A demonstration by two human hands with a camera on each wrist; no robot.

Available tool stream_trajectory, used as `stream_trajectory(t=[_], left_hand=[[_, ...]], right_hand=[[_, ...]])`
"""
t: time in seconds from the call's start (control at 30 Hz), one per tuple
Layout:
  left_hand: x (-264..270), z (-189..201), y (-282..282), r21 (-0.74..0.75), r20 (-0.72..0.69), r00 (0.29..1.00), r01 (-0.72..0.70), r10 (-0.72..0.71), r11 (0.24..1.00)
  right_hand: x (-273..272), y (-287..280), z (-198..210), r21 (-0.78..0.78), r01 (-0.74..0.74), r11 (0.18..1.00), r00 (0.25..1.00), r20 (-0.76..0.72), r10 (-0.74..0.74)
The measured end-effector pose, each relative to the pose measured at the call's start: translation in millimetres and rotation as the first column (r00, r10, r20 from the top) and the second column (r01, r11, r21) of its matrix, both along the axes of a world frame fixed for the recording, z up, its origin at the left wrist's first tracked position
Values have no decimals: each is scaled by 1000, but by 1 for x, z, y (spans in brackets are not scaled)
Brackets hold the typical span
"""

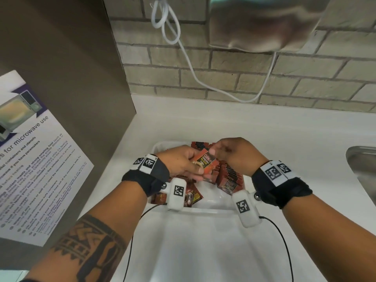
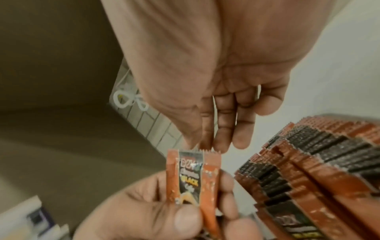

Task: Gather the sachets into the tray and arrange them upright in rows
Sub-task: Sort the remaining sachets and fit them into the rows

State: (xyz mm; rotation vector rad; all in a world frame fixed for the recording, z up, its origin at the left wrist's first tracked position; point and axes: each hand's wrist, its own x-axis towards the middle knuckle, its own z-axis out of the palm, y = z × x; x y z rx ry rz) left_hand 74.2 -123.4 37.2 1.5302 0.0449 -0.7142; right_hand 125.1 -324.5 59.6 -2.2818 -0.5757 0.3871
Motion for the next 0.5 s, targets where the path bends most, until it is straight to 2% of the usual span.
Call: stream_trajectory(t=[0.07, 0.13, 0.2, 0.4, 0.5], left_hand=[[-2, 1, 1, -107, 46, 996, -68, 74, 992], [-4, 2, 1, -187, 70, 989, -111, 126, 976], [-7, 1, -2, -220, 96, 983, -135, 159, 966], [-13, 2, -9, -201, 201, 952, -190, 230, 961], [-12, 3, -11, -119, 269, 930, -227, 252, 967]], right_hand=[[1, -2, 5, 144, 51, 988, 996, -83, -40], [0, -3, 12, 223, 78, 972, 991, -121, -52], [1, -3, 16, 222, 69, 973, 993, -107, -46], [2, -3, 18, 127, 59, 990, 997, -63, -51], [1, -2, 22, 126, 74, 989, 997, -29, -71]])
